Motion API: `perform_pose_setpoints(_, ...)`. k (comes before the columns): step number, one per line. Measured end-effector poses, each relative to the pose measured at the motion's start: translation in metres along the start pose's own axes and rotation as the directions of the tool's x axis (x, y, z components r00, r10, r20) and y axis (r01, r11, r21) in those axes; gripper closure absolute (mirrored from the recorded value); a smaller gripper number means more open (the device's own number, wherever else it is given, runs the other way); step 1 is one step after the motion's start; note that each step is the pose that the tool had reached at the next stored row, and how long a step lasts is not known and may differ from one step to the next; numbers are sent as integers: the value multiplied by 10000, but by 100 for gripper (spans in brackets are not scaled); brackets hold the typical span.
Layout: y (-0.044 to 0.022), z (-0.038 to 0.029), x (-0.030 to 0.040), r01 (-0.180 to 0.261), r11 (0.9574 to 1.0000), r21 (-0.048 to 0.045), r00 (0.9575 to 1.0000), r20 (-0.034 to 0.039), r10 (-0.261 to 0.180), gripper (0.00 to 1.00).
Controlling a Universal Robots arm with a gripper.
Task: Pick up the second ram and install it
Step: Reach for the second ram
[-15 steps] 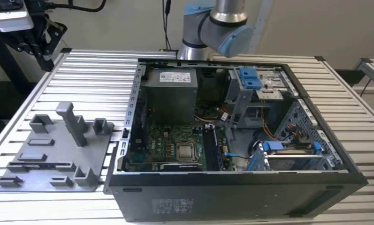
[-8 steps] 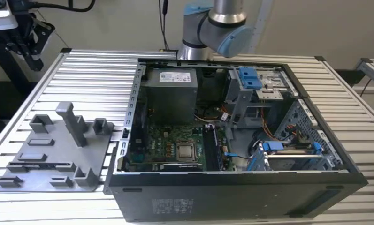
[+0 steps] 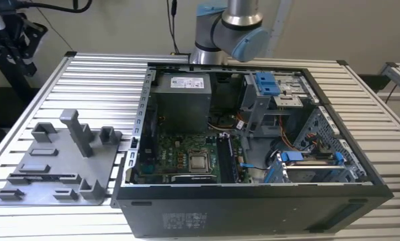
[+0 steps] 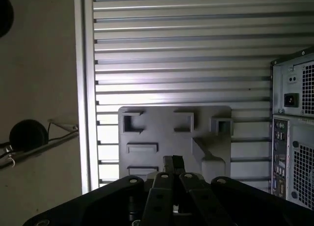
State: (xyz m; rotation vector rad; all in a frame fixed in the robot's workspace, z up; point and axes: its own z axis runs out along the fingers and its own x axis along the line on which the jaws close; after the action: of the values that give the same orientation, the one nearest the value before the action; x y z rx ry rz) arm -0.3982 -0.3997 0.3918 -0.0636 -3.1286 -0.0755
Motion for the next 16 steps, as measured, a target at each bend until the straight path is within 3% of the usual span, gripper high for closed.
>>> perform_pose_setpoints(8, -22, 0, 7, -1, 10000, -1, 10000, 1, 1, 89)
perform_pose_setpoints(16, -199, -6, -1, 0, 10000, -1, 10000, 1, 0, 89)
